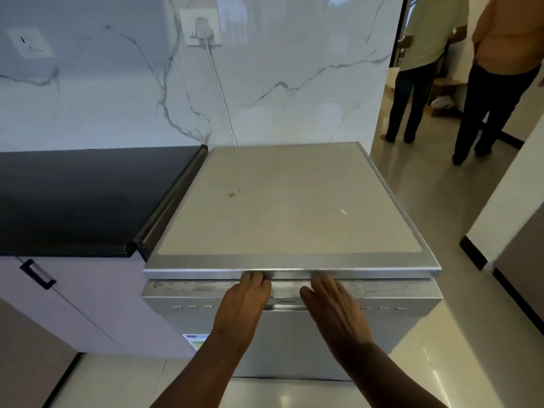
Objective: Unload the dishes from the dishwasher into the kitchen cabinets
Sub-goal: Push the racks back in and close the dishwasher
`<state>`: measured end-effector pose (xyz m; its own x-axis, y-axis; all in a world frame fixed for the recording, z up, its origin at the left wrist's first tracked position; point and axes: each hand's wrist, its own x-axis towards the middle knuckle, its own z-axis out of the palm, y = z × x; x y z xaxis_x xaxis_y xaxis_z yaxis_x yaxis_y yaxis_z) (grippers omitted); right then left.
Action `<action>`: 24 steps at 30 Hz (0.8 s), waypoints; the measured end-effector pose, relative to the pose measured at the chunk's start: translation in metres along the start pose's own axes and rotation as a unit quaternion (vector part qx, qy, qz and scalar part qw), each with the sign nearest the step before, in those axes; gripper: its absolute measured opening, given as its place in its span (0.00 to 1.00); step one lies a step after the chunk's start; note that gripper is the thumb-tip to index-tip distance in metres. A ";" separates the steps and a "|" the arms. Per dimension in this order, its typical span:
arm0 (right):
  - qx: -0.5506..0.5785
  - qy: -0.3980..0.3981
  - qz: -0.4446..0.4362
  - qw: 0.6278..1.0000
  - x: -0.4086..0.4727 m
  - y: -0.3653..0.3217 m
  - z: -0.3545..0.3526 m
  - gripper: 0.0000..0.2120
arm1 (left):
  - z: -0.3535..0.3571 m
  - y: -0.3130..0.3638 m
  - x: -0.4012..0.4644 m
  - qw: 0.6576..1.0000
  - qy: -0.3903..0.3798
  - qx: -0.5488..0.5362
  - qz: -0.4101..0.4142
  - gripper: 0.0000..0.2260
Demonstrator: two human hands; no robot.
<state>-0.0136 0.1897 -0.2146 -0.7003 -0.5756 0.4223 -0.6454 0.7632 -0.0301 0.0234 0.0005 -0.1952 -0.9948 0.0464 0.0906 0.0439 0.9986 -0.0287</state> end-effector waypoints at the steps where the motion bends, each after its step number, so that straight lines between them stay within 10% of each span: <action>1: -0.019 0.020 -0.001 1.000 -0.002 0.001 0.000 0.21 | 0.001 -0.002 0.001 0.999 0.026 0.023 0.011 0.31; 6: -0.055 -0.050 0.051 0.996 0.018 0.009 0.000 0.49 | 0.003 -0.006 0.015 0.992 0.081 0.094 0.004 0.40; 13: -0.022 -0.100 0.044 0.994 0.025 0.017 0.010 0.54 | -0.002 -0.007 0.021 0.992 -0.108 0.059 -0.022 0.42; 24: -0.032 -0.105 0.042 0.993 0.027 0.014 0.005 0.48 | -0.002 -0.004 0.023 0.994 -0.100 0.022 -0.033 0.38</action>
<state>-0.0433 0.1835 -0.2087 -0.8034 -0.5522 0.2228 -0.5659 0.8245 0.0029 0.0005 -0.0021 -0.1906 -0.9940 -0.0291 -0.1056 -0.0215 0.9971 -0.0724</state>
